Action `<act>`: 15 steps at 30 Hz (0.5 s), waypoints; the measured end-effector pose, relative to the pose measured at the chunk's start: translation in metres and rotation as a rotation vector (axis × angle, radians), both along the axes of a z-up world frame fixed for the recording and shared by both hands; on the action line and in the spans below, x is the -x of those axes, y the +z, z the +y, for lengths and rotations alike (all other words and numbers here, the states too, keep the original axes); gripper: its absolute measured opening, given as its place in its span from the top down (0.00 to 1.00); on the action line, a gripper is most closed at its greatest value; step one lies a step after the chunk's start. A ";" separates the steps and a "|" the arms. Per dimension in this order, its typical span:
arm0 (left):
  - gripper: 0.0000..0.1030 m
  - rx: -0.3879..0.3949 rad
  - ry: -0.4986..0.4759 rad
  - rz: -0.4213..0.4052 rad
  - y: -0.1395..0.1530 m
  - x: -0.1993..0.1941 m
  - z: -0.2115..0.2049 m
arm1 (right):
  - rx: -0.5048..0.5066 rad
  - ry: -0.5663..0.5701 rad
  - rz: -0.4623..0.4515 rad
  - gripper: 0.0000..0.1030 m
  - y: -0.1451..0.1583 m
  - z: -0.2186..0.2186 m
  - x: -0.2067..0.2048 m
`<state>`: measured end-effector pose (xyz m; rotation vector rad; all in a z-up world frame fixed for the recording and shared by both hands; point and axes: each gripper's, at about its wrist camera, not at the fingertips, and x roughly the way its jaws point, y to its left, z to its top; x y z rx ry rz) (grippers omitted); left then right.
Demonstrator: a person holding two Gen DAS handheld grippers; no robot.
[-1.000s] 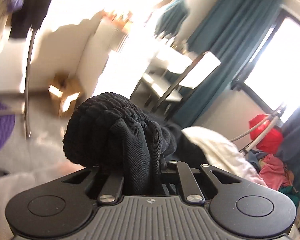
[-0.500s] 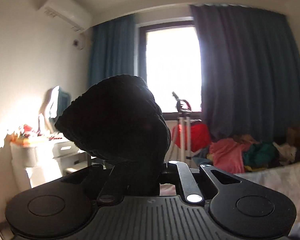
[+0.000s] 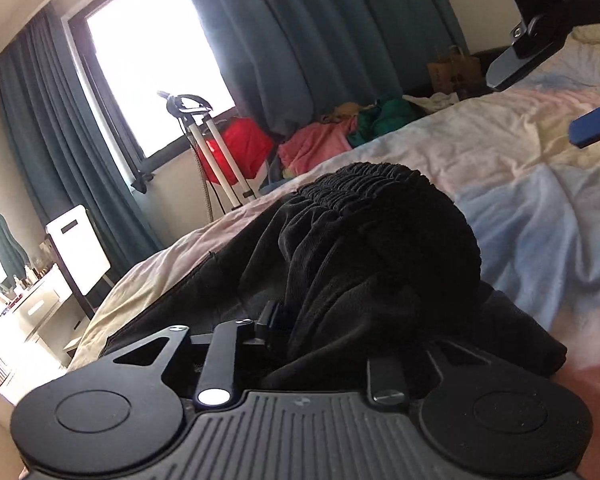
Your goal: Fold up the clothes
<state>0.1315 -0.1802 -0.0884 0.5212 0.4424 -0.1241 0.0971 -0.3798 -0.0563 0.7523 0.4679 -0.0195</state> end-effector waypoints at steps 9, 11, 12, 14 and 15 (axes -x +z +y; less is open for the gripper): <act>0.03 -0.017 -0.137 0.099 0.010 0.054 0.086 | 0.019 0.068 0.019 0.33 -0.001 0.026 -0.005; 0.03 -0.006 -0.145 0.073 0.014 0.064 0.099 | 0.040 0.080 0.020 0.33 -0.001 0.031 -0.005; 0.03 -0.001 -0.145 0.060 0.015 0.069 0.105 | 0.051 0.086 0.023 0.33 -0.001 0.034 -0.005; 0.03 0.018 -0.139 0.035 0.017 0.086 0.111 | 0.063 0.098 0.034 0.33 -0.003 0.038 -0.005; 0.03 0.033 -0.127 0.026 0.018 0.090 0.115 | 0.063 0.101 0.037 0.33 -0.005 0.038 -0.006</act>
